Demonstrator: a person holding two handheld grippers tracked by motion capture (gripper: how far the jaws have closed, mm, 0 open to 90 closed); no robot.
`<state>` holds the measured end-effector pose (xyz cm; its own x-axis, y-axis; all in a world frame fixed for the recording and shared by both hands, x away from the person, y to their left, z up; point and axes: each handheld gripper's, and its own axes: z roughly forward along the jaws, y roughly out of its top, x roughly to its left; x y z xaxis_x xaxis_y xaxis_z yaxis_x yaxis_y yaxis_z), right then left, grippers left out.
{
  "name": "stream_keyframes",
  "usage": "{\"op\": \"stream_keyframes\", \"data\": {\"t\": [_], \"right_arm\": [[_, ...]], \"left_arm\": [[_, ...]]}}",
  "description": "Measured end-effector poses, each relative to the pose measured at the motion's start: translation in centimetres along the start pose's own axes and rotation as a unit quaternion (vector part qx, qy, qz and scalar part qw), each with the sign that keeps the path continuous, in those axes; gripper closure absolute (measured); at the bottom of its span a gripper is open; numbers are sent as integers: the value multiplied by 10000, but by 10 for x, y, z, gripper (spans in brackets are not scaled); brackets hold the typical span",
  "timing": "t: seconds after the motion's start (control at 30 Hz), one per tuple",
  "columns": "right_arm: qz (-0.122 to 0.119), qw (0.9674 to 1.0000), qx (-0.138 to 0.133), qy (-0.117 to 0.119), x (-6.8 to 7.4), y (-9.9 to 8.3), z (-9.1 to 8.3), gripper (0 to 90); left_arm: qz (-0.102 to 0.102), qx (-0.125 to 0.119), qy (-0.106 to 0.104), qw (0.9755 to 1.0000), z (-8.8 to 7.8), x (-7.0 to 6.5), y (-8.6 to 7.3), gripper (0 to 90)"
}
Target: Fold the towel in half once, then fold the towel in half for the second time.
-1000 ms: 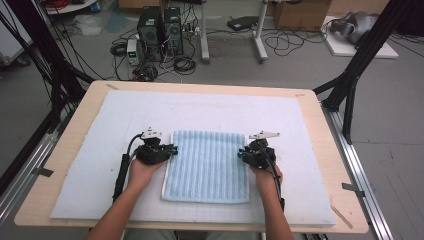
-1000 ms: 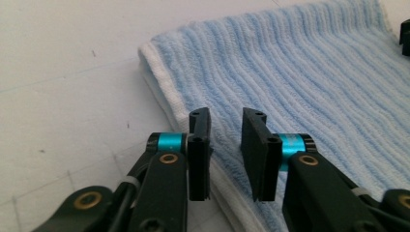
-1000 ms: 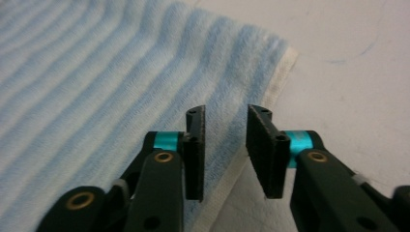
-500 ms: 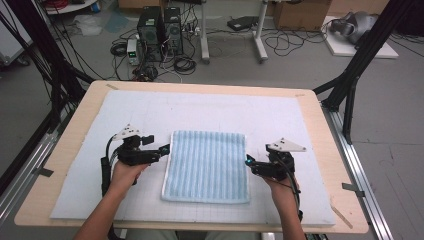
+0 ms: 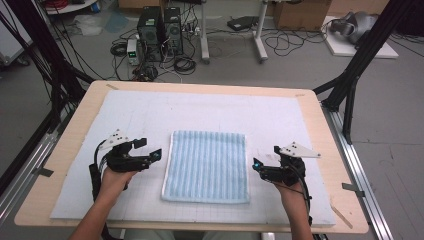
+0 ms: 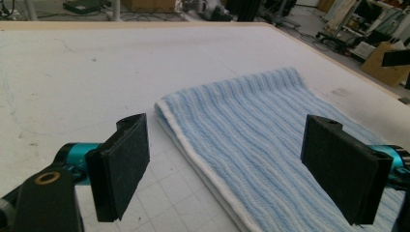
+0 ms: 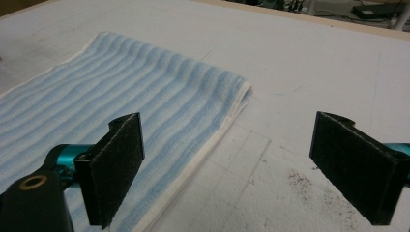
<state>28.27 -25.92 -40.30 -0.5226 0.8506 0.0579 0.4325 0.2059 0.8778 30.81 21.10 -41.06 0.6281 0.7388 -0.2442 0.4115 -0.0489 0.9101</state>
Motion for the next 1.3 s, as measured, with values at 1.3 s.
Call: {"op": "stream_keyframes", "data": {"t": [1.3], "right_arm": [[-1,9992,194,353,4,0,2,114]], "left_arm": [[109,837,749,9936,84,35,29,297]]}}
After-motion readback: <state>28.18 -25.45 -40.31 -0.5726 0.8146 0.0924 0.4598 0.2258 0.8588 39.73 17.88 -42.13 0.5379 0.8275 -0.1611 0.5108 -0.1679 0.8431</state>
